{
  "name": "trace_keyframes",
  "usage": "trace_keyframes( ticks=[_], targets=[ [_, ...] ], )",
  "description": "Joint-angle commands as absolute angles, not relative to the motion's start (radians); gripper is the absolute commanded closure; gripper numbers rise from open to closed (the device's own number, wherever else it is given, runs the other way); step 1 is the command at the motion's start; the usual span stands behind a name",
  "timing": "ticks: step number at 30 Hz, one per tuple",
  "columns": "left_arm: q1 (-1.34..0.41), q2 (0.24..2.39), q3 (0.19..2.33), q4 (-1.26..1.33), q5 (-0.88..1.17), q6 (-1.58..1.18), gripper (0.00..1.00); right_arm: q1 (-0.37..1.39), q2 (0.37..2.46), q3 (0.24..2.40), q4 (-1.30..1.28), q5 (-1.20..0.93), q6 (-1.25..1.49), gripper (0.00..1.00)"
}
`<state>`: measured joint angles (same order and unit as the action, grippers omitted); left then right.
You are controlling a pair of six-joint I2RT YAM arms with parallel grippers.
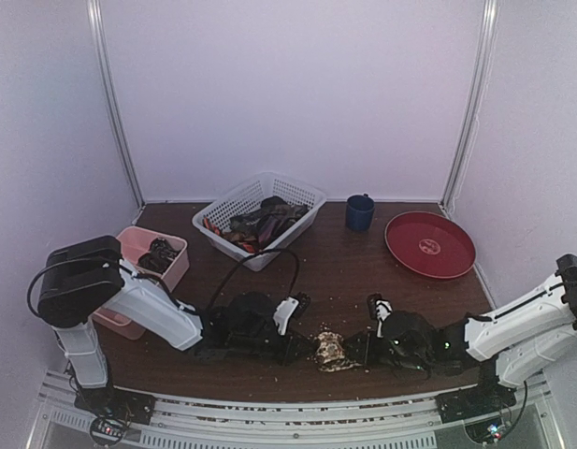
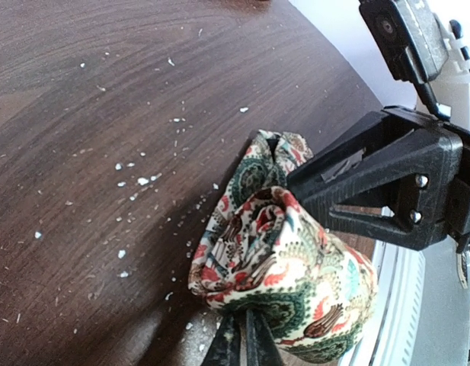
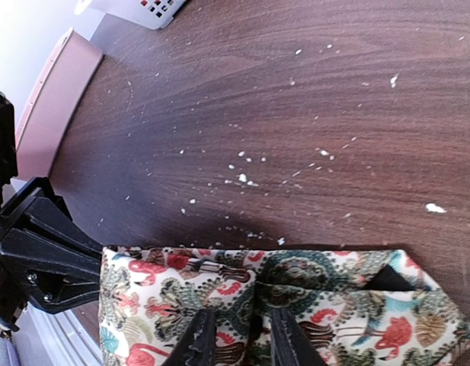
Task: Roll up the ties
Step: Fold the tie at the center of the board.
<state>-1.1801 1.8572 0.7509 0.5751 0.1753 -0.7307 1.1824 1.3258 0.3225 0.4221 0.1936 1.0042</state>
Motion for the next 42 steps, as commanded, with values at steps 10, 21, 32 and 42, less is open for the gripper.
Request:
trace_keyframes(
  ticks=[10,21,32,42],
  targets=[
    [-1.189,1.86,0.807,0.582,0.196,-0.706,0.93,1.184,1.158,0.356,0.262,0.253,0.977,0.62],
    [-1.19,1.873,0.827,0.566,0.193,-0.708,0.92,1.221,1.237,0.411,0.309,0.166,0.998,0.46],
    [-1.19,1.863,0.834,0.538,0.17,-0.704,0.92,1.231,1.309,0.475,0.152,0.224,0.923,0.53],
    [-1.19,1.811,0.815,0.526,0.127,-0.676,0.84,1.189,1.235,0.348,0.251,0.23,0.84,0.57]
  ],
)
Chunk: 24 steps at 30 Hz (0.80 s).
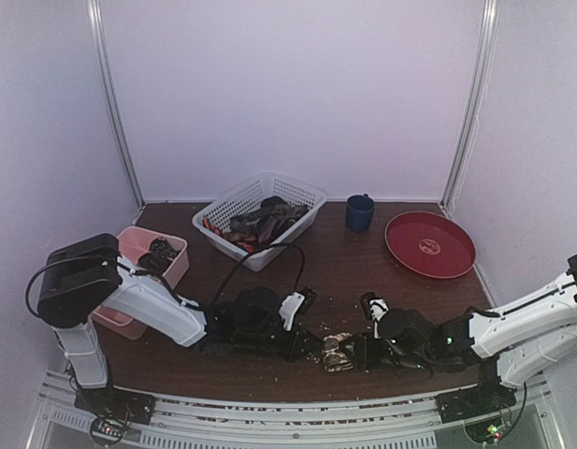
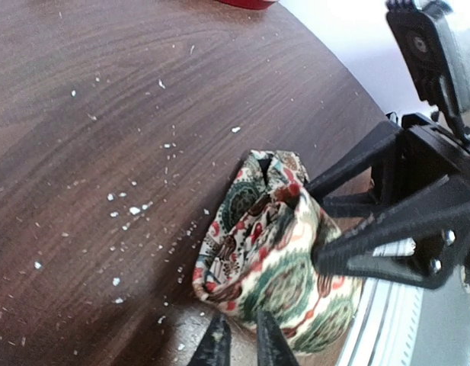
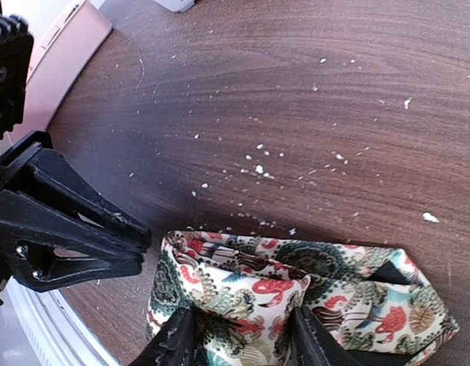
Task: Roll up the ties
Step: Fold the tie at the center of the board.
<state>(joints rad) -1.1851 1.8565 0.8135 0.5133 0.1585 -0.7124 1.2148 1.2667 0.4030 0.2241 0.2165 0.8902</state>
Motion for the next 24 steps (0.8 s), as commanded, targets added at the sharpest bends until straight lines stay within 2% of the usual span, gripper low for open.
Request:
trace_keyframes(
  ticks=[1,11,19,24],
  targets=[
    [-1.19,1.809,0.817,0.523,0.125,-0.67,0.84,1.186,1.228,0.336,0.27,0.22,0.834,0.57],
    [-1.192,1.825,0.821,0.543,0.162,-0.664,0.83,1.09,1.213,0.204,0.493,0.052,0.848,0.58],
    [-1.192,1.771,0.798,0.525,0.121,-0.603,0.7,1.07,1.242,0.158,0.624,-0.033,0.901,0.6],
    [-1.192,1.734,0.771,0.485,0.086,-0.612,0.7,1.073,1.339,0.166,0.764,-0.097,0.965,0.61]
  ],
)
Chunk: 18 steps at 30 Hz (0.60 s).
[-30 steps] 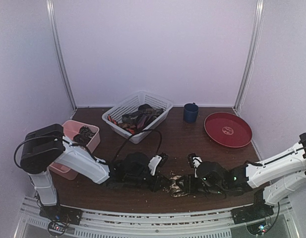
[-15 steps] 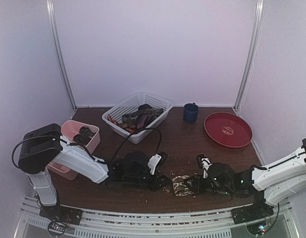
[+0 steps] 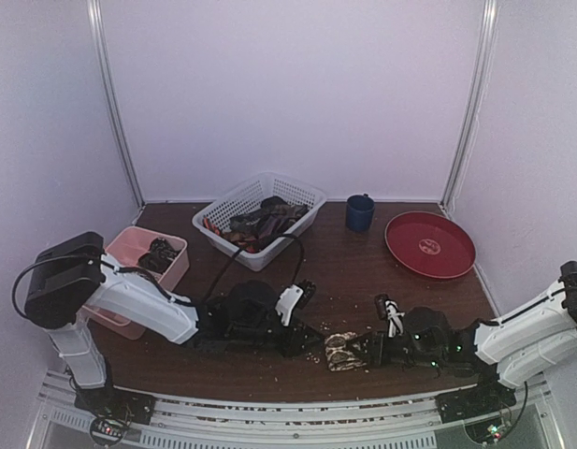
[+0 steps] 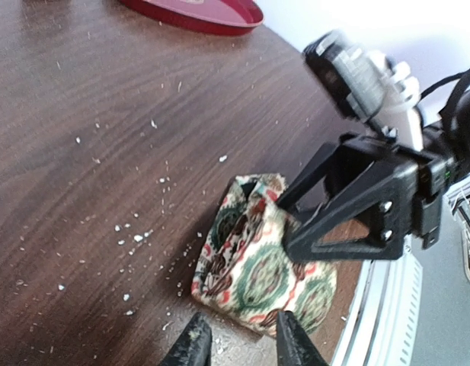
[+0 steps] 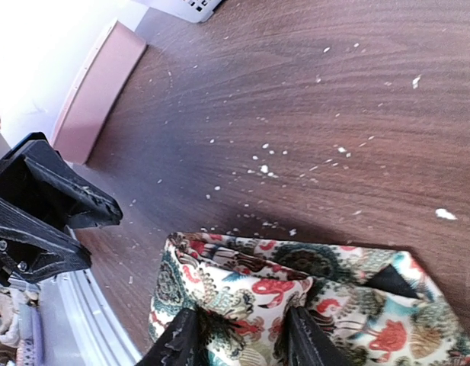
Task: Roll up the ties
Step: Fold the tie at the center of the board.
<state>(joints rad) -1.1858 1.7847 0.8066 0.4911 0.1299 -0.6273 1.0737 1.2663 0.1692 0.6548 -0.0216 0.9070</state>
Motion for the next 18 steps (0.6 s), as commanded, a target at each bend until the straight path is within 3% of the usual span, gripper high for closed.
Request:
trace_keyframes(
  ticks=[1,12,18],
  targets=[
    [-1.192,1.719,0.748,0.489,0.067,-0.629,0.7,1.077,1.368,0.173,0.792,-0.105,0.983,0.61],
    [-1.182,1.464,0.522,0.35,-0.107,-0.73,0.78,1.168,1.629,0.361,0.866,-0.121,1.071,0.63],
    [-1.18,1.367,0.412,0.414,-0.075,-0.765,0.81,1.178,1.67,0.413,0.844,-0.124,1.063,0.64]
  ],
)
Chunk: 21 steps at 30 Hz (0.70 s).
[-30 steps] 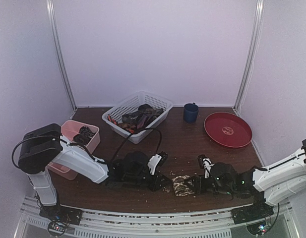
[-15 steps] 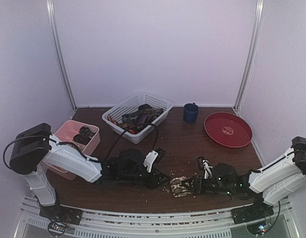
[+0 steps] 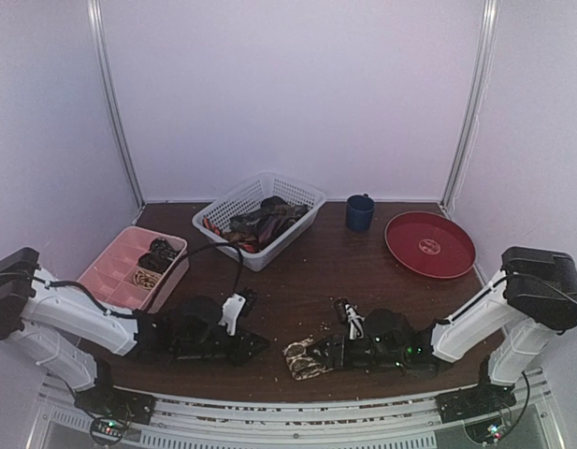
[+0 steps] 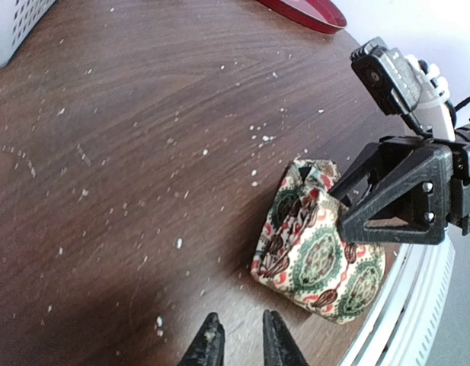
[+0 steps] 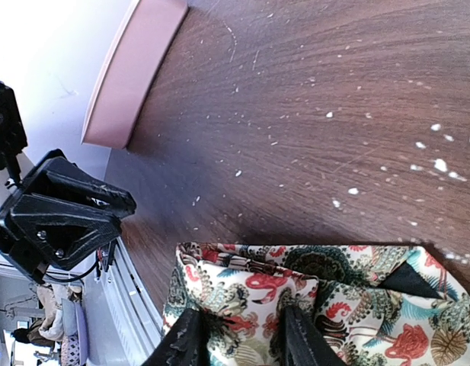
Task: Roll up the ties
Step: Fold the tie at the center of the board.
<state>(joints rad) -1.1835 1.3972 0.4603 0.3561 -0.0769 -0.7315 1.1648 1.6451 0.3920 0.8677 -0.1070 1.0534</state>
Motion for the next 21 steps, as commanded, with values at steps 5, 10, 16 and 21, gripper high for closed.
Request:
trace_keyframes(
  ticks=[5,10,16,21],
  targets=[
    [-1.19,1.449,0.407,0.524,-0.002,-0.776,0.86,1.178,1.659,0.415,0.825,-0.107,1.054,0.63],
    [-1.202,1.574,0.453,0.624,0.061,-0.775,0.89,1.178,1.599,0.432,0.718,-0.076,1.027,0.61],
    [-1.207,1.648,0.501,0.657,0.086,-0.775,0.9,1.179,1.501,0.465,0.544,-0.002,0.984,0.55],
    [-1.213,1.679,0.517,0.677,0.1,-0.781,0.9,1.179,1.445,0.493,0.432,0.038,0.956,0.52]
  ],
)
